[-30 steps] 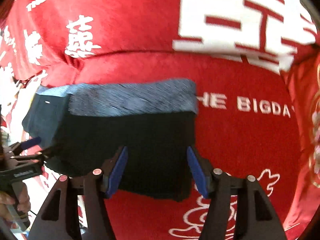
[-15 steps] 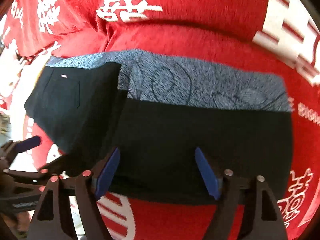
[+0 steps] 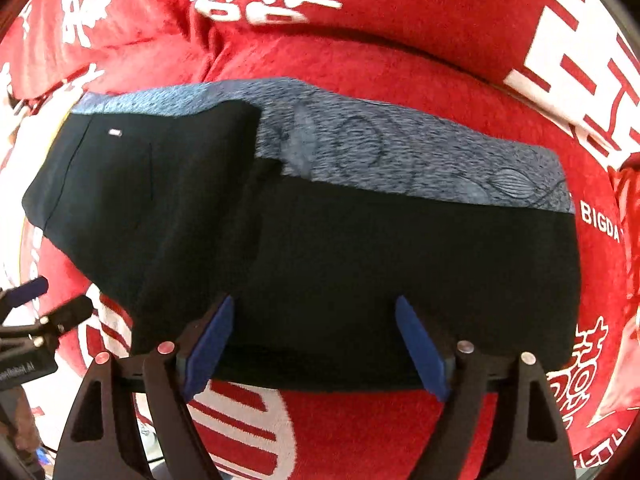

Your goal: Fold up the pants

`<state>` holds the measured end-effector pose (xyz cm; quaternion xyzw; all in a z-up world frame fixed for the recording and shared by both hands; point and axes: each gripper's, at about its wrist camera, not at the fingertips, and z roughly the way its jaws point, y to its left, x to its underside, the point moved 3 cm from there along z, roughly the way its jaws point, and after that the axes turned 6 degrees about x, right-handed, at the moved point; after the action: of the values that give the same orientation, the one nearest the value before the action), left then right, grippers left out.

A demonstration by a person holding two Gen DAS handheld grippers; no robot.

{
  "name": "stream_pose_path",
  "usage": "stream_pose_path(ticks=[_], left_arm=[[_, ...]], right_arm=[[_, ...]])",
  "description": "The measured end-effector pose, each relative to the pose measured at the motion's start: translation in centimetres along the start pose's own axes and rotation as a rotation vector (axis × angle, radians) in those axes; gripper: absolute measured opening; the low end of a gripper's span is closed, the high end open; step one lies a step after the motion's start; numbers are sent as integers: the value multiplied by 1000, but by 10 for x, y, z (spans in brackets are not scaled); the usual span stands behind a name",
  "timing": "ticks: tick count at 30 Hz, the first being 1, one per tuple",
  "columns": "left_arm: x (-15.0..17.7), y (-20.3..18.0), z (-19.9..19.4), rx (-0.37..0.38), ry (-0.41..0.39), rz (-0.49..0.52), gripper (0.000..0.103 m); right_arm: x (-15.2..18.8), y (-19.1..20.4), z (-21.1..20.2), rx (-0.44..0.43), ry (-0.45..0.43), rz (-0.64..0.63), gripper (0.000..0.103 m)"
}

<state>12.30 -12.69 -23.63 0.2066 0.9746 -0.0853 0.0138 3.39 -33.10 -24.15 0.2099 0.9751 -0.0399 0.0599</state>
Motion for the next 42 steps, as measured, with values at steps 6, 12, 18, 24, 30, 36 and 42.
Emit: stream_pose_path(ticks=[6,12,18,24,30,36,42], left_arm=[[0,25,-4,22,-12,-43,99],[-7,45,-2,25,-5,-50,99],[-14,52,-2,47,-9,-76,99],[-21,71,-2,55,-16,-113,99],[-26,92,-9,119,-52,-170,99],[-39,129,-21,290,-179,-308,99],[-44,154,-8,460,-219,-394,99]], right_arm=[[4,24,2,56,15,-85,88],[4,33,-5,21,25,-76,88],[4,49,-17,-58,19,-76,88],[2,55,-17,-75,17,-71,88],[3,57,-9,-59,27,-92,88],[2,56,-6,-58,27,-95,88],[1,58,-2,-46,19,-102,90]])
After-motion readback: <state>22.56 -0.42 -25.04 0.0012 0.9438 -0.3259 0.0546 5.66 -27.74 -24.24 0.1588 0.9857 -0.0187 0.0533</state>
